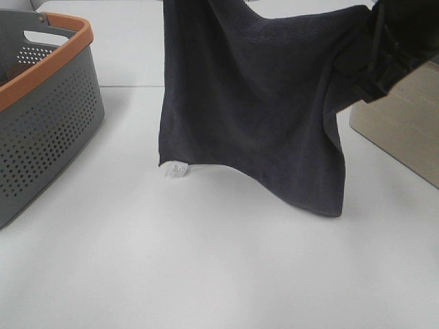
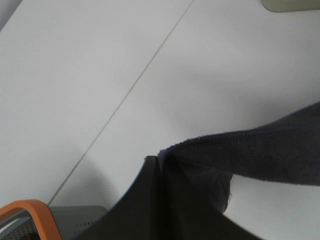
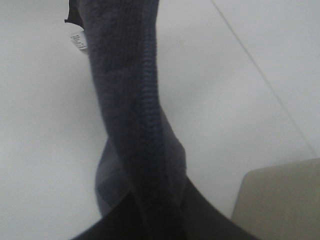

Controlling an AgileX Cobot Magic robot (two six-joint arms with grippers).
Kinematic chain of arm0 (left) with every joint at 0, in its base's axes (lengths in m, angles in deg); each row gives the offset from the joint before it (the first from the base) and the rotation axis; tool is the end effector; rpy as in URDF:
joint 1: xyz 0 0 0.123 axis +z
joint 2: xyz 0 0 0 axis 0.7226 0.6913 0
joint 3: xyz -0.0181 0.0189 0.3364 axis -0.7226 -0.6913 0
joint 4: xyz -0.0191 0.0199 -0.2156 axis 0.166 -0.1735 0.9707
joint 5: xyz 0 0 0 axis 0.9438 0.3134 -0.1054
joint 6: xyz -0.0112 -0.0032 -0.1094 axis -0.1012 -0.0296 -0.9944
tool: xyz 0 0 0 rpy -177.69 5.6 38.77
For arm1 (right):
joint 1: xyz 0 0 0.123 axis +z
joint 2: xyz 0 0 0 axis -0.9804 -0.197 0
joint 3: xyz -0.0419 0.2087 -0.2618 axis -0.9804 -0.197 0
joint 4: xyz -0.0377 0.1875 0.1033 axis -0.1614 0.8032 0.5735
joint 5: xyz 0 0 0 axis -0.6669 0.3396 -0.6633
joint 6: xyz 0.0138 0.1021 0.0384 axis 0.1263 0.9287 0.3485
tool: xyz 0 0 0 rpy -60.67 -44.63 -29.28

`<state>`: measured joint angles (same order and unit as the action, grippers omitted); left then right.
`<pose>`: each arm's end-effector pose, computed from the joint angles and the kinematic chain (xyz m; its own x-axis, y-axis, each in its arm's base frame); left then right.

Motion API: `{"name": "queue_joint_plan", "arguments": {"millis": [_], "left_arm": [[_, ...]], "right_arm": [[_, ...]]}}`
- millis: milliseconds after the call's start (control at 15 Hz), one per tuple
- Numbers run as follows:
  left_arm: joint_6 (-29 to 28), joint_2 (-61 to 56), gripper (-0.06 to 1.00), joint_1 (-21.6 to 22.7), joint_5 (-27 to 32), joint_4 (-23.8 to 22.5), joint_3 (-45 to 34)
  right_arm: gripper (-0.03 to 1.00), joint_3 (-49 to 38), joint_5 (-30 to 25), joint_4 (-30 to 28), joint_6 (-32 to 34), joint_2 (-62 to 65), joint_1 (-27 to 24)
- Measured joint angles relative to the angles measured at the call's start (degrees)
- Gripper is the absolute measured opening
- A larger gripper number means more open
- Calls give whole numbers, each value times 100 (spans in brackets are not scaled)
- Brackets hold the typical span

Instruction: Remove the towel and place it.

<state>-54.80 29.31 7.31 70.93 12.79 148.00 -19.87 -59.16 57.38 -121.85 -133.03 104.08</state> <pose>0.3423 -0.2493 0.4346 -0.3048 0.7166 -0.6274 0.6674 0.6306 0.3961 0.2234 0.1105 0.3750 -0.2909 -0.7363 -0.6109 -0.7234 0.5872 -0.3632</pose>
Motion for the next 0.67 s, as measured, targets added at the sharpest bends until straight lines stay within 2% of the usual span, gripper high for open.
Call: {"name": "queue_joint_plan", "arguments": {"millis": [133,400,600,667], "left_arm": [[-40,132,0,160,-464,-46,0],[-138,590,0,693,-1954,-178,0],[-160,940,0,980,-2807,-292,0],[-201,1146,0,1169,-3380,-561,0]], "right_arm": [[0,315,332,-401,0,-315,0],[0,1157,1490,-1536,69,-1358,-23],[0,1753,2143,-1822,149,-1982,-172],[0,2177,2699,-1879,155,-2412,-407]]}}
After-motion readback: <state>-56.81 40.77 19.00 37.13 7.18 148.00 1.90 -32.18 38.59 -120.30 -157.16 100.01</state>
